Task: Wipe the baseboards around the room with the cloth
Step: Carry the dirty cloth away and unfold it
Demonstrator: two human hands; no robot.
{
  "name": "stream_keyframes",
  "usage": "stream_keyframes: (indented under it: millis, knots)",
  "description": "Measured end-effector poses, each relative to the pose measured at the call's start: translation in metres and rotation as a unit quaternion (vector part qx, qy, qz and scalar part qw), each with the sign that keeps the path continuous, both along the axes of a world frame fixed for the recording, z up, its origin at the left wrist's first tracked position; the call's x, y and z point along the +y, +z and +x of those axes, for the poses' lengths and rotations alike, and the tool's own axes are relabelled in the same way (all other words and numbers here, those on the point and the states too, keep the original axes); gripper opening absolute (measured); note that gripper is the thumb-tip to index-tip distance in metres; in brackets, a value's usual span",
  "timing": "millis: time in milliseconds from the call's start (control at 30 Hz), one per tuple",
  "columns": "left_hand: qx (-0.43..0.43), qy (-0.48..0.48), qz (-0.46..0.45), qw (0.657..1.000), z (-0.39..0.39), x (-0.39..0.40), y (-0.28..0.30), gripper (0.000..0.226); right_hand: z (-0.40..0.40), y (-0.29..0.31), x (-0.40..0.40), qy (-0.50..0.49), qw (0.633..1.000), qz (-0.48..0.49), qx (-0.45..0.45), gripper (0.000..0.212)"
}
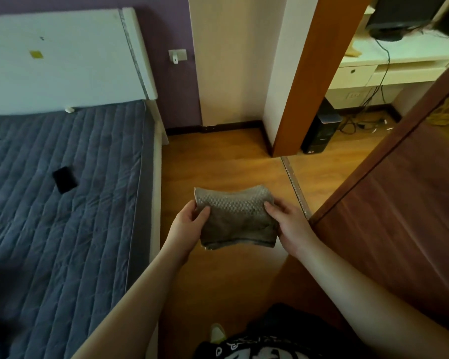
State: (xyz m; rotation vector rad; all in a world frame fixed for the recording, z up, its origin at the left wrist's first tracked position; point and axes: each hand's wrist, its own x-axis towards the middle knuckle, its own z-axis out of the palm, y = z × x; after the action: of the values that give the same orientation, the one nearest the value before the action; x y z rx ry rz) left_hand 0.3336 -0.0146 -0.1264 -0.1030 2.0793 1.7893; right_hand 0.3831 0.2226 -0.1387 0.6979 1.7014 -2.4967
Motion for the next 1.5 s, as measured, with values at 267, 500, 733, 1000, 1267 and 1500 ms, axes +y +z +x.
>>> stream_keyframes:
  millis: [267,500,733,1000,1267,1500]
  knots:
    - [0.038,-0.037,-0.037,0.998,-0.120,0.089,-0.014,0.016,-0.100,-0.035,0.064,-0.092,0.965,0.244,0.026,0.048]
    - [0.042,-0.035,-0.055,0.997,-0.227,0.146,-0.009,0.031,-0.204,-0.024,0.128,-0.050,0.968,0.232,0.075,0.025]
    - [-0.028,0.040,-0.005,0.999,-0.291,0.158,-0.020,0.049,-0.297,-0.028,0.161,0.020,0.967,0.254,0.022,0.049]
    - [-0.051,0.045,0.060,0.996,-0.410,0.163,-0.035,0.056,-0.419,-0.028,0.168,0.078,0.976,0.202,0.006,0.046]
    - [-0.071,-0.048,0.087,0.993,-0.538,0.173,-0.036,0.072,-0.529,-0.022,0.171,0.055,0.966,0.251,0.000,0.054]
    - [-0.094,-0.097,0.068,0.988,-0.625,0.218,-0.048,0.066,-0.587,-0.028,0.197,-0.035,0.969,0.243,-0.027,0.037]
